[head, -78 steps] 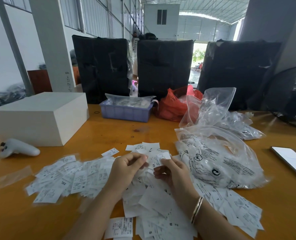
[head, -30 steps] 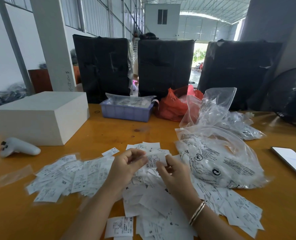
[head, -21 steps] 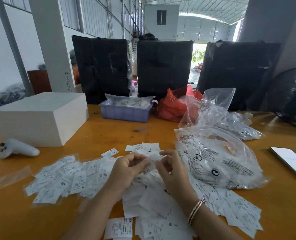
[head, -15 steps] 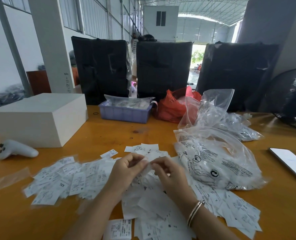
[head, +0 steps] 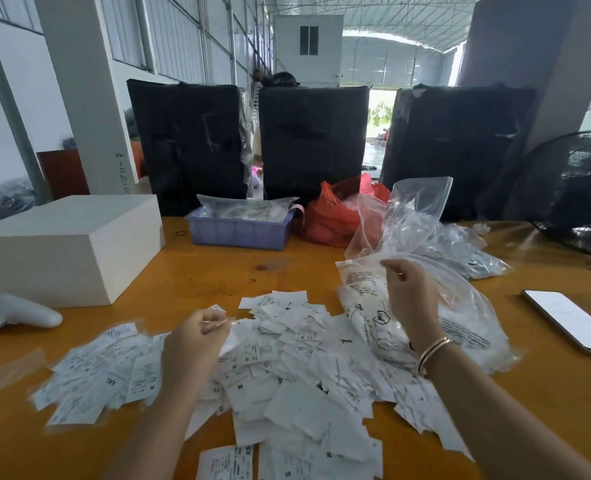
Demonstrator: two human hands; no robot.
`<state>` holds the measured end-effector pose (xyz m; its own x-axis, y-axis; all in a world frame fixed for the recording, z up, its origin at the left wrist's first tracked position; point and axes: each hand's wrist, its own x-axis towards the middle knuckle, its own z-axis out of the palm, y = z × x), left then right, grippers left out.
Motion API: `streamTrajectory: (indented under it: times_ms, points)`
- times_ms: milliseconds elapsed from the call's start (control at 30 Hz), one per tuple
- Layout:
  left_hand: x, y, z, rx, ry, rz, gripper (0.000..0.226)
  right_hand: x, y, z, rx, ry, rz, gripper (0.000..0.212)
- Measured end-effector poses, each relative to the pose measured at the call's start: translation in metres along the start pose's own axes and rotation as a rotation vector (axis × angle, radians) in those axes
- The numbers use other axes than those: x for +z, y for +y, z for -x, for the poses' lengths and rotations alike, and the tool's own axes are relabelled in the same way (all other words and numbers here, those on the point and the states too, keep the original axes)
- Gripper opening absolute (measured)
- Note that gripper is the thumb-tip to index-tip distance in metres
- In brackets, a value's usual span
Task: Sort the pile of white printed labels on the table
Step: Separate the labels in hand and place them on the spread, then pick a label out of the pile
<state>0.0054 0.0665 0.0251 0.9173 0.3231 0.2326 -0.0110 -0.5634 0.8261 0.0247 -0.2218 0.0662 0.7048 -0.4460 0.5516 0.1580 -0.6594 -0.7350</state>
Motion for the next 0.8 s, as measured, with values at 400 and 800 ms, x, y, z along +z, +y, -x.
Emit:
streamTrajectory:
  times_ms: [400, 800]
  points:
    - [0.013, 0.001, 0.008, 0.196, 0.117, -0.492, 0.016, -0.005, 0.046, -0.01, 0.126, -0.379, 0.451, 0.019]
    - [0.023, 0.013, 0.027, 0.506, 0.081, -0.321, 0.01, -0.019, 0.042, -0.009, -0.024, -0.125, 0.375, 0.042]
